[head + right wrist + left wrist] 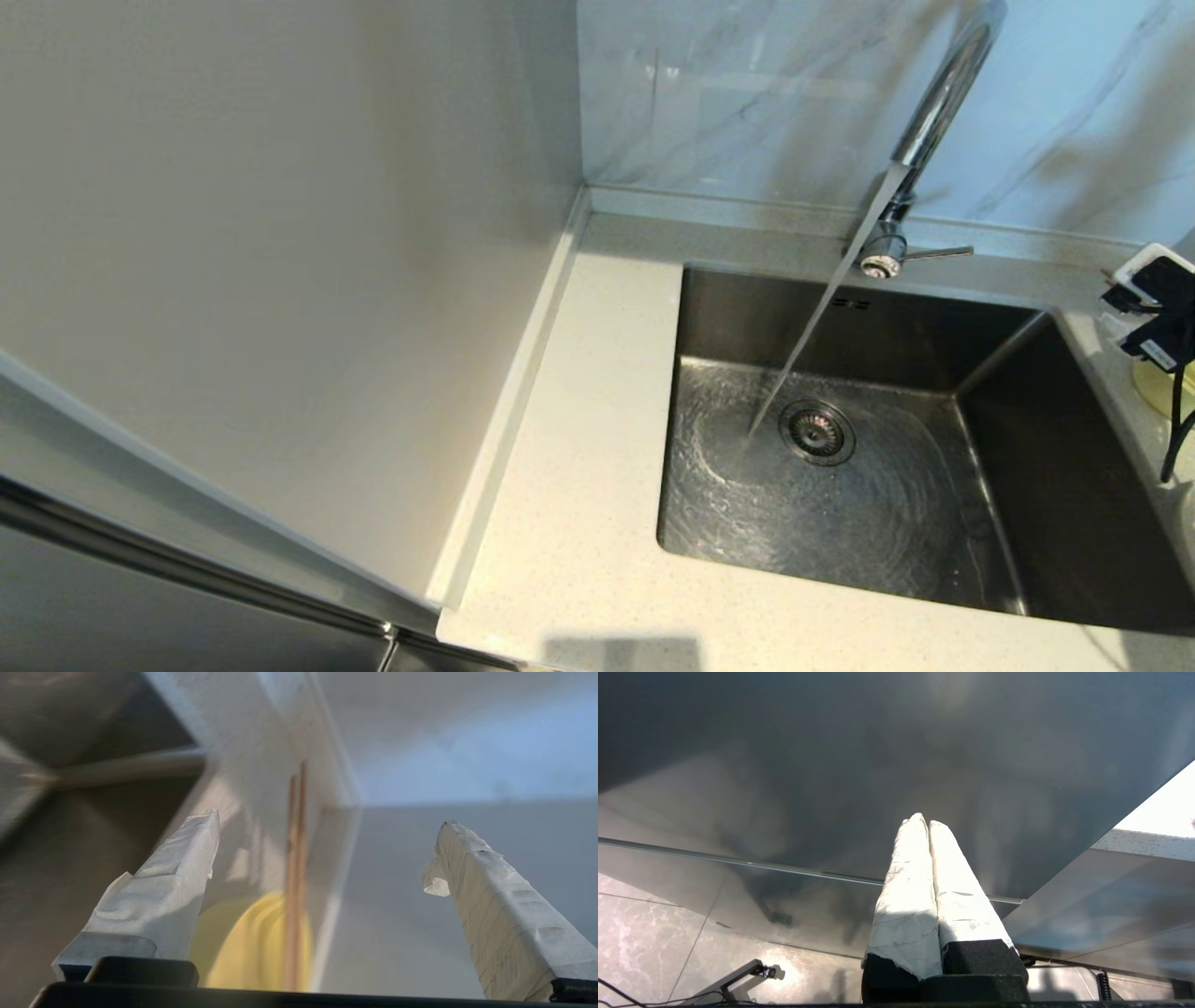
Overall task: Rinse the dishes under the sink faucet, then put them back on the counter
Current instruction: Pick up the chopsticks
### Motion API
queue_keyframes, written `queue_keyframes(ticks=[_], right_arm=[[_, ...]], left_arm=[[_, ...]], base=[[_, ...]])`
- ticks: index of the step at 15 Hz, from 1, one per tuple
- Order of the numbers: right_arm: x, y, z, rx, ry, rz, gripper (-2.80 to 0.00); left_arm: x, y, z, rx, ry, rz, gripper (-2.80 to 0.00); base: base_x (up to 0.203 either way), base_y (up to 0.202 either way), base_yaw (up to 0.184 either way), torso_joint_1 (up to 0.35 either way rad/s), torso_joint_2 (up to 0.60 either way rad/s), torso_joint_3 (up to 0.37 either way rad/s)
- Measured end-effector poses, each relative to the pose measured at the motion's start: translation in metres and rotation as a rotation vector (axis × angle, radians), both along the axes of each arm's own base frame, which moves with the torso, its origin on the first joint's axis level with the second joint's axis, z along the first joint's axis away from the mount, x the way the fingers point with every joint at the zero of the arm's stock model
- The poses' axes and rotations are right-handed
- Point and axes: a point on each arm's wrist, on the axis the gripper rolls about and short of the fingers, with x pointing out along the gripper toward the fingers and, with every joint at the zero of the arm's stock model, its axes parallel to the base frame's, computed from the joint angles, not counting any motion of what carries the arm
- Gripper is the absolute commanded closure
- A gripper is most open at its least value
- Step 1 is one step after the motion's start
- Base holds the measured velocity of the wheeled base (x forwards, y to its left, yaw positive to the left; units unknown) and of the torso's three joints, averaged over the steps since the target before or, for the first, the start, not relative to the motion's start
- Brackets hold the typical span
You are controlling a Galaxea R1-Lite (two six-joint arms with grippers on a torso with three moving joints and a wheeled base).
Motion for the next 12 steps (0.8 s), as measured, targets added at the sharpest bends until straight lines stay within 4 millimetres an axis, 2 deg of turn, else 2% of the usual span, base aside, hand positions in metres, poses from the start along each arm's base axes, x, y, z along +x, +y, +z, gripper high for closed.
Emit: queue_keyframes(ticks=[4,7,9,12], right_arm=[[-0.036,0.013,0.009,0.263,0.103,-0.088,-2.8],[-0.055,0.021,0.017,0.419,0.216,-0.19,-2.8],[-0.054,0.02,0.024,0.389,0.182,-0.255,-2.8],[-0.041,0.013,0.039,0.309,0.029,-0.255,-2.8]], left_arm=[[0.0,0.0,0.0,0.0,0.0,0.0,0.0],[0.0,0.0,0.0,0.0,0.0,0.0,0.0],[0.0,0.0,0.0,0.0,0.0,0.0,0.0],[0.0,0.0,0.0,-0.001,0.0,0.0,0.0]], base=[[0.0,0.0,0.0,0.0,0.0,0.0],[0.0,0.0,0.0,0.0,0.0,0.0],[0.0,0.0,0.0,0.0,0.0,0.0],[0.0,0.0,0.0,0.0,0.0,0.0]])
